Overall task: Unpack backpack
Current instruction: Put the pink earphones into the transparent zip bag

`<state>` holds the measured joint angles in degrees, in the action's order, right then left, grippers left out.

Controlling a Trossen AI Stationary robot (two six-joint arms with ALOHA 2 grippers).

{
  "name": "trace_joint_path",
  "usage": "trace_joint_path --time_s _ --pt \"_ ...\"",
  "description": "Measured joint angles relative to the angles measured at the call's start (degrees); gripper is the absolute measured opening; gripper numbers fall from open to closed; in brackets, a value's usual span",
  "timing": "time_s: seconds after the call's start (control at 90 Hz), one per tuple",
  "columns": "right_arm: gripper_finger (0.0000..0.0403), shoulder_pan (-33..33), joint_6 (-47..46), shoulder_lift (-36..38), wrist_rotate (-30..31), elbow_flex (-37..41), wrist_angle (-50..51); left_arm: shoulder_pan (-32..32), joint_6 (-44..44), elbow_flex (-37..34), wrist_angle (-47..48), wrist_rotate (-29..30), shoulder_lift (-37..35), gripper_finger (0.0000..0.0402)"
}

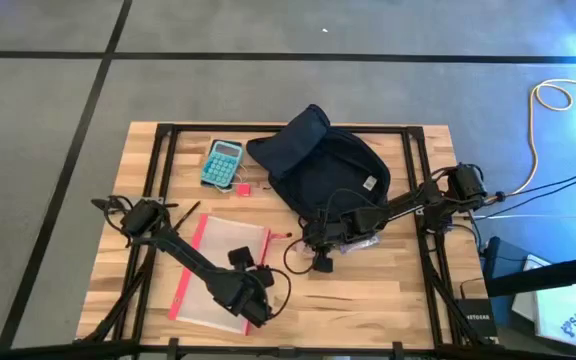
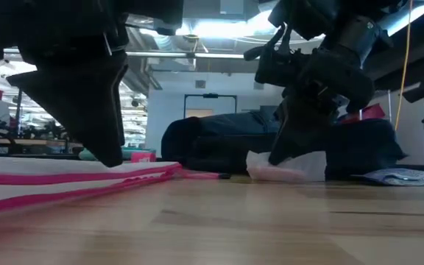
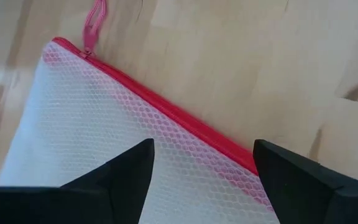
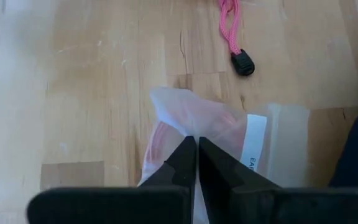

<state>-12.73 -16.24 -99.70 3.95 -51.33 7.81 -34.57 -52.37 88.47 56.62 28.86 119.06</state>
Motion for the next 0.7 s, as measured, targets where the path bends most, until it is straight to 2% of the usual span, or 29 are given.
trace_joint_path --time_s 0.478,0.7 --pt "0.0 0.0 0.01 0.0 0.57 0.0 0.12 0.0 -1.24 0.0 -0.71 -3.64 0.49 0.026" --pt "0.0 0.0 0.01 0.0 0.57 0.0 0.09 0.04 -2.3 -0.02 0.29 -3.38 0.83 0.026"
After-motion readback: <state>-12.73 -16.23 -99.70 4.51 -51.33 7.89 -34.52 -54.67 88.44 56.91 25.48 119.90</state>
